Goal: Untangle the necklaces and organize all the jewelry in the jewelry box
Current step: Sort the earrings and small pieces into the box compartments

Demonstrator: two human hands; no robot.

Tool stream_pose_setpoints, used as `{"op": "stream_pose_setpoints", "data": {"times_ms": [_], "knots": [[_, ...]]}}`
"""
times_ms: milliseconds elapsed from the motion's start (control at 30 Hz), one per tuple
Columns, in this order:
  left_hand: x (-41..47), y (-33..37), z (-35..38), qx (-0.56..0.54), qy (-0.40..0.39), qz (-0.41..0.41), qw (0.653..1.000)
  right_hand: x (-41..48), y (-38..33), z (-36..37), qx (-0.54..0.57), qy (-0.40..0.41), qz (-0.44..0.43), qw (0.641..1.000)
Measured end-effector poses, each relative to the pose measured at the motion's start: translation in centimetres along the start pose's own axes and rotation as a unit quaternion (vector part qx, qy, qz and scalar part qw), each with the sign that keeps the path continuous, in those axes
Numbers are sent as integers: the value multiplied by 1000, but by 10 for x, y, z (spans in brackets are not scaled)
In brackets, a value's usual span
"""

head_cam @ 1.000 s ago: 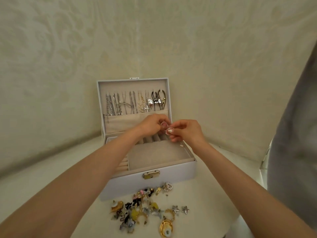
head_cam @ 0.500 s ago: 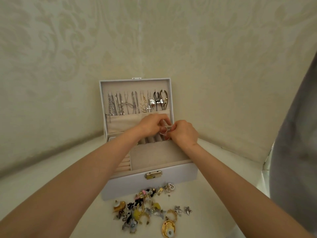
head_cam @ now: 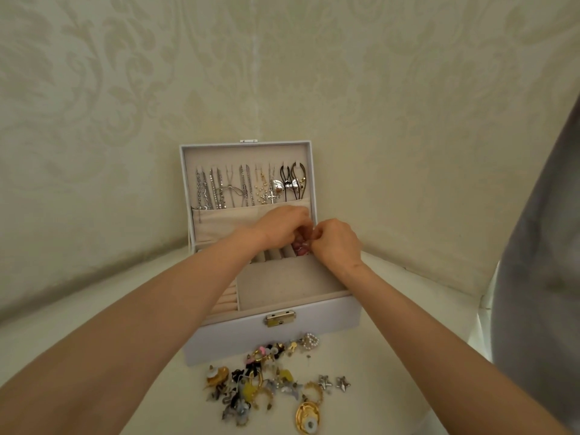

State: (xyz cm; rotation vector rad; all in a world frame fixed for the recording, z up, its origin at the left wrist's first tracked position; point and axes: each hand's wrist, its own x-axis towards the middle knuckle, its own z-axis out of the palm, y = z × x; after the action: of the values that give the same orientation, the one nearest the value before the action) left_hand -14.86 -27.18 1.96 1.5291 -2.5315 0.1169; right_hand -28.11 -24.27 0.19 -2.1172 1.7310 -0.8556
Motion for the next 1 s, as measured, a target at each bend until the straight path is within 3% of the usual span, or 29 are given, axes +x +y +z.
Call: {"op": "stream_pose_setpoints", "data": {"times_ms": [200,767,1000], "knots": [[-2,2,3,39,53,-9,998,3,3,4,14,-14,-10,1000],[-3,0,8,17,49,-38,998,6,6,8,5,-27,-5,1000],[-8,-6,9,11,34,-41,999,27,5,1,20,-72,53,996]]}}
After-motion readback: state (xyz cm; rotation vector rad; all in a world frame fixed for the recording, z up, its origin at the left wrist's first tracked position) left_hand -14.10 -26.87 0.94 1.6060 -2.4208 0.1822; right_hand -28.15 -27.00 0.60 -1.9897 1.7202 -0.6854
